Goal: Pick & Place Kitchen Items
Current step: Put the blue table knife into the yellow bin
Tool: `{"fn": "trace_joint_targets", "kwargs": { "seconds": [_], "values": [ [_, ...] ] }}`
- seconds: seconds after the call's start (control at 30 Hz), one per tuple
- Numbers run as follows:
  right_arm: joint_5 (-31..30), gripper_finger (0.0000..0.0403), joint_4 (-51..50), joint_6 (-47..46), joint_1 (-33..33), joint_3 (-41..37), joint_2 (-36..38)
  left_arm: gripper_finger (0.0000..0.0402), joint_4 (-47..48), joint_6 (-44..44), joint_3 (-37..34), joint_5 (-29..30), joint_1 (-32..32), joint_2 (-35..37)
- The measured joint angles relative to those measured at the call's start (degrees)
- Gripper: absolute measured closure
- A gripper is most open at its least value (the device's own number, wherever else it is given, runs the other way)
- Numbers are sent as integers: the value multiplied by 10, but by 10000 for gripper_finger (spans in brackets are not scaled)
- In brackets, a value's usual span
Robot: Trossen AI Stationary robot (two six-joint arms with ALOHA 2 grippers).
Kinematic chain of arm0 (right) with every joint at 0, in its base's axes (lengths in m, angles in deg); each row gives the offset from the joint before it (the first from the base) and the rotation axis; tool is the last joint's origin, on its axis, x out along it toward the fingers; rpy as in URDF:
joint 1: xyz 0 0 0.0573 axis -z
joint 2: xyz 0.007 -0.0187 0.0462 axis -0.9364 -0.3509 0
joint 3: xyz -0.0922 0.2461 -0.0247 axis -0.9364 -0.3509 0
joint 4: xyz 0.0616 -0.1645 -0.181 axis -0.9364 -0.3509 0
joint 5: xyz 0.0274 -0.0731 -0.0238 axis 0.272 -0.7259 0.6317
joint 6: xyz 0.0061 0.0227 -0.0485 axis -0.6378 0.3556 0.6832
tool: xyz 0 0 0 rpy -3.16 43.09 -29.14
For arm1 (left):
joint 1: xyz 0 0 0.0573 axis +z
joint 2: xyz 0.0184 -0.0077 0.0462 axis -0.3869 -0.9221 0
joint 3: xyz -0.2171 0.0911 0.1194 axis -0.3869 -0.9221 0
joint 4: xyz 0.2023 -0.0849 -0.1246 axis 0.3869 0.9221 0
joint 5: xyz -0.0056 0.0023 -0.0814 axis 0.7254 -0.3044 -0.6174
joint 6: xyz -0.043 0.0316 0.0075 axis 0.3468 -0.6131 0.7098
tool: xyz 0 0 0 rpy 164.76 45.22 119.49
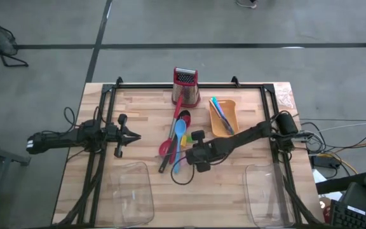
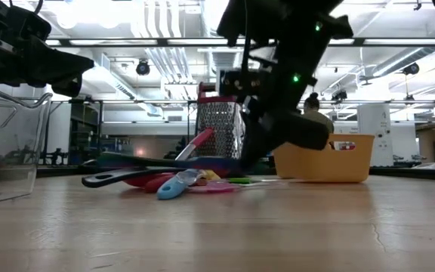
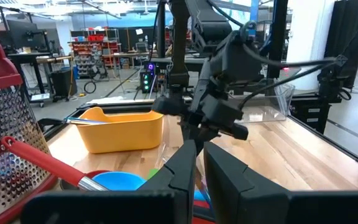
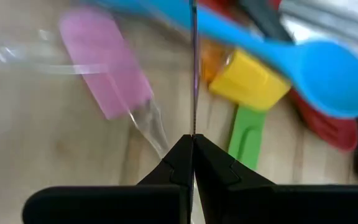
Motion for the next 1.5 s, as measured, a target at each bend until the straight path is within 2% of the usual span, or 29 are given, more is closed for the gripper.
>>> {"fn": "trace_joint_targets", "kwargs": {
  "seconds": [0.63,0.77,0.9,1.03,1.13,1.23,1.5],
  "values": [
    [31,393,38,-5,27,-8,-20,362,0,0,0,0,0,0],
    [45,381,42,-13,33,-8,-21,362,0,0,0,0,0,0],
    [85,363,60,-16,41,-13,-23,362,0,0,0,0,0,0],
    [90,350,61,-5,44,-14,-23,362,0,0,0,0,0,0],
    [92,359,62,-4,45,-14,-23,362,0,0,0,0,0,0],
    [91,387,62,-1,45,-14,-23,362,0,0,0,0,0,0],
    [48,394,61,9,38,-5,-17,362,0,0,0,0,0,0]
  ]
}}
